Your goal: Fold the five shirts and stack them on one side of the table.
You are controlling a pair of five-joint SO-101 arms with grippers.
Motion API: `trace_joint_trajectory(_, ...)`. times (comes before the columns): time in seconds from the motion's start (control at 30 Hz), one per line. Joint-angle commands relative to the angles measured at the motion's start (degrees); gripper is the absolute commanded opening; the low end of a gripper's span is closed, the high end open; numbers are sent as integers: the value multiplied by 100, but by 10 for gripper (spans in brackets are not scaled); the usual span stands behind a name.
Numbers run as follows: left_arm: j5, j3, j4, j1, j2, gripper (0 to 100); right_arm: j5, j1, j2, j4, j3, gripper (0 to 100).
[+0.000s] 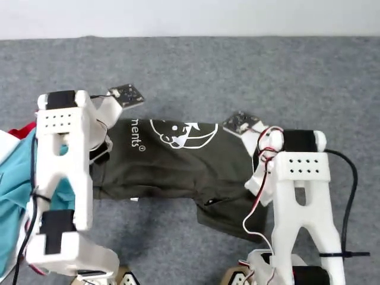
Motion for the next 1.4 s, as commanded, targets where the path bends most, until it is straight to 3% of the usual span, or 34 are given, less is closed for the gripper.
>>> trace_joint_trajectory(0.0,-53,-13,176,-18,-642,66,-35,40,-215,242,-519,221)
trace_joint_trajectory(0.27,-26,110,158,-26,-756,66,-18,4,-629,286,-202,222)
trace_joint_trajectory(0.5,-26,681,26,0,-756,65,-149,-708,-1024,277,985,222)
trace_joint_trajectory(0.67,-26,980,-123,9,-756,65,-290,-927,-1103,259,1064,222)
trace_joint_trajectory(1.07,-26,998,-132,0,-756,62,-18,-479,-338,-1218,2277,222)
trace_joint_trajectory(1.37,-26,998,-149,9,-756,62,-53,-488,-444,-963,1266,220)
